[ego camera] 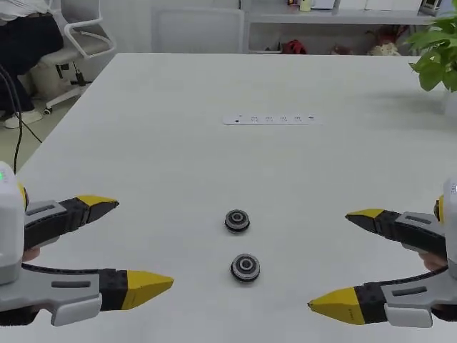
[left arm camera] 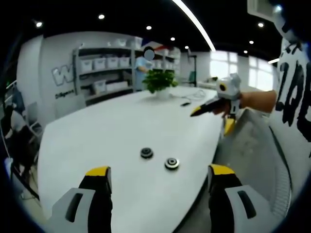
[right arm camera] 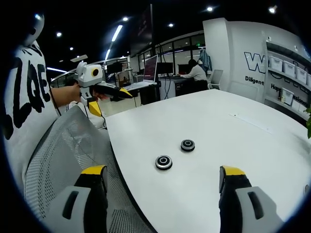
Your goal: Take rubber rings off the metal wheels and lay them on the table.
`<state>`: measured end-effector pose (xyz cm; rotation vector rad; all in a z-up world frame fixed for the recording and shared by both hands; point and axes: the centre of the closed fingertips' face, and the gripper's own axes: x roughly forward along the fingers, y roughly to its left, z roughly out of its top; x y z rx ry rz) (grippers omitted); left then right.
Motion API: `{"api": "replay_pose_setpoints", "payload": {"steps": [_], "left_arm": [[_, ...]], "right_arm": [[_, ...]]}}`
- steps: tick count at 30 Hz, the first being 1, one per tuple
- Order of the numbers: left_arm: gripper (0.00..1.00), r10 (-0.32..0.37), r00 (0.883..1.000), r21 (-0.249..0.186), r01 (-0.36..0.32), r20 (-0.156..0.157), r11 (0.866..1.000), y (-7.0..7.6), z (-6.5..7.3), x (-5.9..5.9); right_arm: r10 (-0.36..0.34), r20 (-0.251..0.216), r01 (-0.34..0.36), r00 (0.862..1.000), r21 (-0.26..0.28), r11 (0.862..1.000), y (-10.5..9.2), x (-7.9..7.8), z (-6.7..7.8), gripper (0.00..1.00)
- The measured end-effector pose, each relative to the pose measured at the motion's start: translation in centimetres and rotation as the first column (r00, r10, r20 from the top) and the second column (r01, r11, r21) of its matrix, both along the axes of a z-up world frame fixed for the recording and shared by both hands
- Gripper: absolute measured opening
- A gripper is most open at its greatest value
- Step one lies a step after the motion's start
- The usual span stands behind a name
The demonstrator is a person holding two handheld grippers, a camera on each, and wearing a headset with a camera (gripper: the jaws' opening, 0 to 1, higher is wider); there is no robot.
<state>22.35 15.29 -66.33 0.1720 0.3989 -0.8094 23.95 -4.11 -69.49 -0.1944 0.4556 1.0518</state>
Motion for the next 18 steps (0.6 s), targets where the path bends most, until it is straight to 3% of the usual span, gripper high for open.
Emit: {"api": "replay_pose_setpoints", "payload": {"steps": [18], "left_arm": [[0.82, 0.002, 1.000, 0.008, -0.002, 0.007, 1.000, 0.08, 0.12, 0.50]], "right_arm": [[-0.001, 0.003, 0.001, 1.000, 0.019, 1.000, -0.03, 0.79, 0.16, 0.88]]}}
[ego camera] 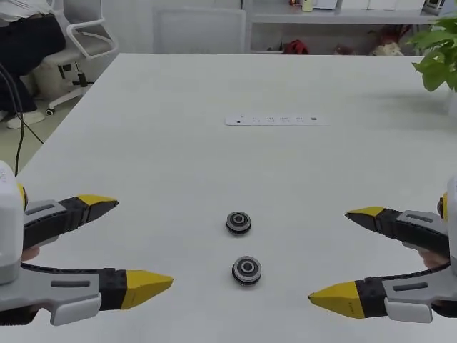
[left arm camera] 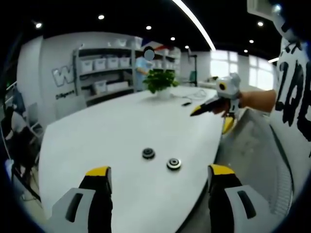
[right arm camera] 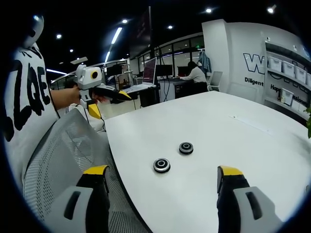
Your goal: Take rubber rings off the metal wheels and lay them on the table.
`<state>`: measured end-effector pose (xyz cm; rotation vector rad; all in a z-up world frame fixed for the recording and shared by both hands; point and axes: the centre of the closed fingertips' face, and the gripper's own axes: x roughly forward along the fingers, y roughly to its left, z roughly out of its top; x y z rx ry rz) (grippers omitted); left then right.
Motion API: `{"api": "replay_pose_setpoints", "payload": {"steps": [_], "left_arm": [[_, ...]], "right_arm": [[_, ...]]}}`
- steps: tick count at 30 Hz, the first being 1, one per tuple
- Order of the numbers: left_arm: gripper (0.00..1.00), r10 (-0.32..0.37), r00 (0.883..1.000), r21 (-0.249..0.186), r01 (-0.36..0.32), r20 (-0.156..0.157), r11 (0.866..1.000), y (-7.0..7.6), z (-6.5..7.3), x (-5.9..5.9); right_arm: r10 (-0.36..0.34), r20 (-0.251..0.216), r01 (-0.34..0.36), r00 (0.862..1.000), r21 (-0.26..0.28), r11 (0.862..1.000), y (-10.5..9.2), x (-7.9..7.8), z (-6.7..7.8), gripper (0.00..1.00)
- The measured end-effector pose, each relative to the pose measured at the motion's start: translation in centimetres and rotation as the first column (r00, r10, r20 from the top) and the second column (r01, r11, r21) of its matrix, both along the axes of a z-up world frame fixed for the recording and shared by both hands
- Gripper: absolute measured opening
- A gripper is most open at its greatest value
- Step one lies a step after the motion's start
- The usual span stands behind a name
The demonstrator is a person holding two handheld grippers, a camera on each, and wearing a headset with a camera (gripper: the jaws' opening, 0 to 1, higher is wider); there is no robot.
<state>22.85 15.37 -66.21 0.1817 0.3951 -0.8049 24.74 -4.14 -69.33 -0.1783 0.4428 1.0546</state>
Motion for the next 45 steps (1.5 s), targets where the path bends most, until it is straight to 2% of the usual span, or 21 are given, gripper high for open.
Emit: {"api": "replay_pose_setpoints", "payload": {"steps": [13, 16, 18, 23, 45], "left_arm": [[0.83, 0.005, 1.000, 0.011, -0.005, 0.009, 1.000, 0.1, -0.1, 0.4], [0.81, 0.006, 1.000, 0.007, -0.006, -0.007, 1.000, 0.1, -0.3, 0.3], [0.81, 0.003, 1.000, 0.009, -0.003, 0.007, 1.000, 0.1, -0.2, 0.4], [0.81, -0.002, 1.000, -0.001, 0.002, 0.018, 1.000, 0.0, 0.0, 0.6], [0.80, -0.045, 0.998, -0.018, 0.046, 0.035, 0.999, -0.7, 0.6, 1.4]], "right_arm": [[-0.005, 0.009, 0.005, 1.000, 0.002, 1.000, -0.1, 0.5, 0.0, 0.88], [-0.012, 0.011, 0.012, 1.000, 0.007, 1.000, -0.2, 0.7, 0.1, 0.88], [-0.013, 0.014, 0.013, 1.000, 0.007, 1.000, -0.1, 0.7, 0.1, 0.88], [-0.012, 0.019, 0.011, 1.000, 0.011, 1.000, 0.0, 0.8, 0.2, 0.89], [0.006, 0.073, -0.010, 0.997, 0.046, 0.999, 0.5, 1.7, 1.7, 0.88]]}}
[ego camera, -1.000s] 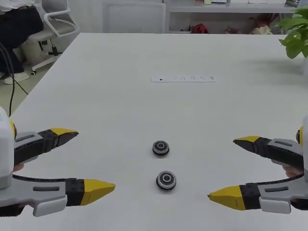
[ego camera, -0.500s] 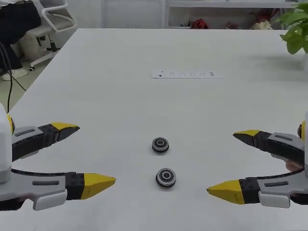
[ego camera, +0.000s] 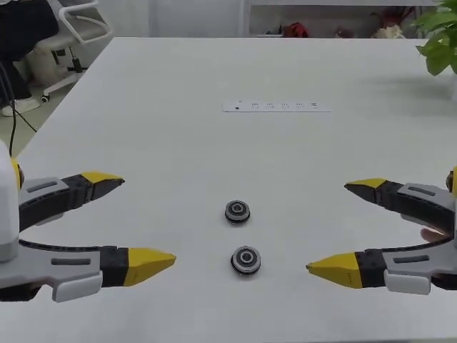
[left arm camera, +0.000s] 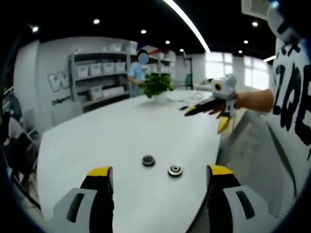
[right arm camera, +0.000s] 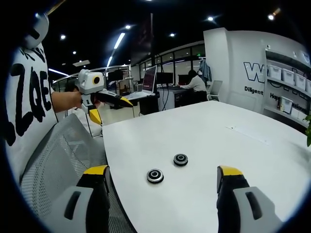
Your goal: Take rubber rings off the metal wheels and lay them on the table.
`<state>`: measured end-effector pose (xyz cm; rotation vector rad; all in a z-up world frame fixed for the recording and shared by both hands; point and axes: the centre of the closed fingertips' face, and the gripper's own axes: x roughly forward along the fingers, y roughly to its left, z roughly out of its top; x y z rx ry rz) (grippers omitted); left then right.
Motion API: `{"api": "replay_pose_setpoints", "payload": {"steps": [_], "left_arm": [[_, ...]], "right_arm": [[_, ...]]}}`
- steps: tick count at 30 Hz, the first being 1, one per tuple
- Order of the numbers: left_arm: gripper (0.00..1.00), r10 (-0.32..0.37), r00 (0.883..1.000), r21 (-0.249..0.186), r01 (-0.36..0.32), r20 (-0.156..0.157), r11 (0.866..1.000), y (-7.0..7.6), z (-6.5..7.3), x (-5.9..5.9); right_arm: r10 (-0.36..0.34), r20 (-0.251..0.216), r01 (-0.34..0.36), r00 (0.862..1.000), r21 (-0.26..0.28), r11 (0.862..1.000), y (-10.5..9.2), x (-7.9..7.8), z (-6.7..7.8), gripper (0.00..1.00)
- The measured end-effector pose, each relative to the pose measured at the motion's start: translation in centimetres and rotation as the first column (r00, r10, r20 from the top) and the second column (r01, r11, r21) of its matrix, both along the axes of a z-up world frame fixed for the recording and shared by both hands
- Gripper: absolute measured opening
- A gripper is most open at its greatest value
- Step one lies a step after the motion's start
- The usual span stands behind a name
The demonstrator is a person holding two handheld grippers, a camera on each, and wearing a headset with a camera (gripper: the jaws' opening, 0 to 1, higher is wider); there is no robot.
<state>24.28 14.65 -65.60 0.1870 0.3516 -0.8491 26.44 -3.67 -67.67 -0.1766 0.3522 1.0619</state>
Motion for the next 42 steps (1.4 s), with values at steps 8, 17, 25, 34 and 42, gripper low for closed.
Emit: {"api": "replay_pose_setpoints", "payload": {"steps": [8, 17, 25, 34, 42], "left_arm": [[0.77, -0.021, 1.000, 0.010, 0.021, 0.002, 1.000, -0.4, 0.1, 0.5], [0.76, -0.052, 0.998, 0.030, 0.052, 0.016, 0.998, -1.2, 0.3, 1.4], [0.75, -0.083, 0.996, 0.042, 0.082, 0.021, 0.996, -1.9, 0.1, 1.9], [0.75, -0.108, 0.994, 0.062, 0.107, 0.018, 0.992, -2.3, -0.3, 2.9], [0.75, -0.125, 0.992, 0.071, 0.125, 0.001, 0.990, -2.8, -1.1, 3.5]], "right_arm": [[0.031, 0.013, -0.030, 0.999, -0.013, 0.999, 0.7, 0.5, 0.1, 0.88], [0.067, 0.026, -0.067, 0.997, -0.024, 0.997, 1.6, 1.2, 0.2, 0.87], [0.105, 0.028, -0.104, 0.994, -0.042, 0.994, 2.3, 1.3, -0.2, 0.85], [0.118, 0.015, -0.117, 0.993, -0.039, 0.992, 2.9, 2.0, -0.8, 0.84], [0.137, 0.017, -0.136, 0.990, -0.059, 0.989, 3.5, 2.2, -1.7, 0.83]]}}
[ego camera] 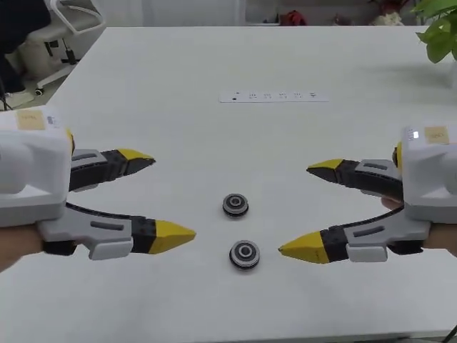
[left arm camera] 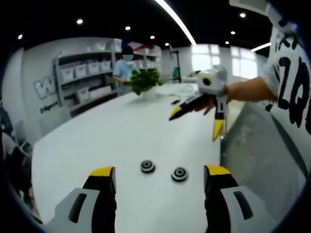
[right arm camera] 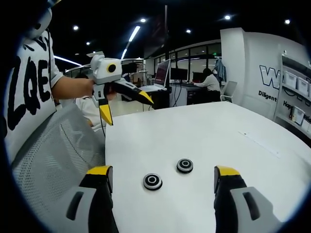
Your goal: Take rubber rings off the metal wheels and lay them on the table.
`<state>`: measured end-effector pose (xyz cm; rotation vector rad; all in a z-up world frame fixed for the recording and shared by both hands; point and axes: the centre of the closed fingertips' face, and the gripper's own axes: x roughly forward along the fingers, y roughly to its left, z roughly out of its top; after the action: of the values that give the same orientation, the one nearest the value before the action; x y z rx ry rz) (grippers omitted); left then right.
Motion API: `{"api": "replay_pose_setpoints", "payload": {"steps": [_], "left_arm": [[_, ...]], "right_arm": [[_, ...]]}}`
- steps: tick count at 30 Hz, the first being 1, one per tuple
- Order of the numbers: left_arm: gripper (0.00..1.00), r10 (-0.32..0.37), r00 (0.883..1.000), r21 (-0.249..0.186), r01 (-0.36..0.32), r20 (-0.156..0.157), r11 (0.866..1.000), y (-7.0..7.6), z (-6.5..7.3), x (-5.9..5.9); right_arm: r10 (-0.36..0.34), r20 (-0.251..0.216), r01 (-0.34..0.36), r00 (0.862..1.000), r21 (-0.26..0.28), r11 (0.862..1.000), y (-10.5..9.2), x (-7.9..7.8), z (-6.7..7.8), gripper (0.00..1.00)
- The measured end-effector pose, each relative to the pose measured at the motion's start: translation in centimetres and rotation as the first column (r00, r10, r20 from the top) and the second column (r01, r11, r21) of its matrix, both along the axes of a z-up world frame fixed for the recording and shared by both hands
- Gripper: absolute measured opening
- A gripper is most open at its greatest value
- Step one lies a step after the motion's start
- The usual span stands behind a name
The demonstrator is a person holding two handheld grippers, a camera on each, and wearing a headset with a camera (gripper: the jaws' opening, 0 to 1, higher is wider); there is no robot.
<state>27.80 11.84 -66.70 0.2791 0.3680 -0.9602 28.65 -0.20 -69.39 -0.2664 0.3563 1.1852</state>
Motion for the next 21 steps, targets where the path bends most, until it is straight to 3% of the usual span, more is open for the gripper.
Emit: {"api": "replay_pose_setpoints", "payload": {"steps": [9, 21], "left_arm": [[0.74, -0.008, 1.000, -0.001, 0.008, -0.019, 1.000, -0.3, -0.7, 0.6], [0.73, -0.044, 0.998, 0.046, 0.045, -0.038, 0.998, -0.8, -2.6, 1.0]], "right_arm": [[0.019, -0.010, -0.019, 1.000, -0.011, 1.000, 0.2, 0.2, -1.0, 0.80], [0.041, -0.012, -0.042, 0.999, -0.050, 0.998, 0.5, 0.6, -2.9, 0.75]]}}
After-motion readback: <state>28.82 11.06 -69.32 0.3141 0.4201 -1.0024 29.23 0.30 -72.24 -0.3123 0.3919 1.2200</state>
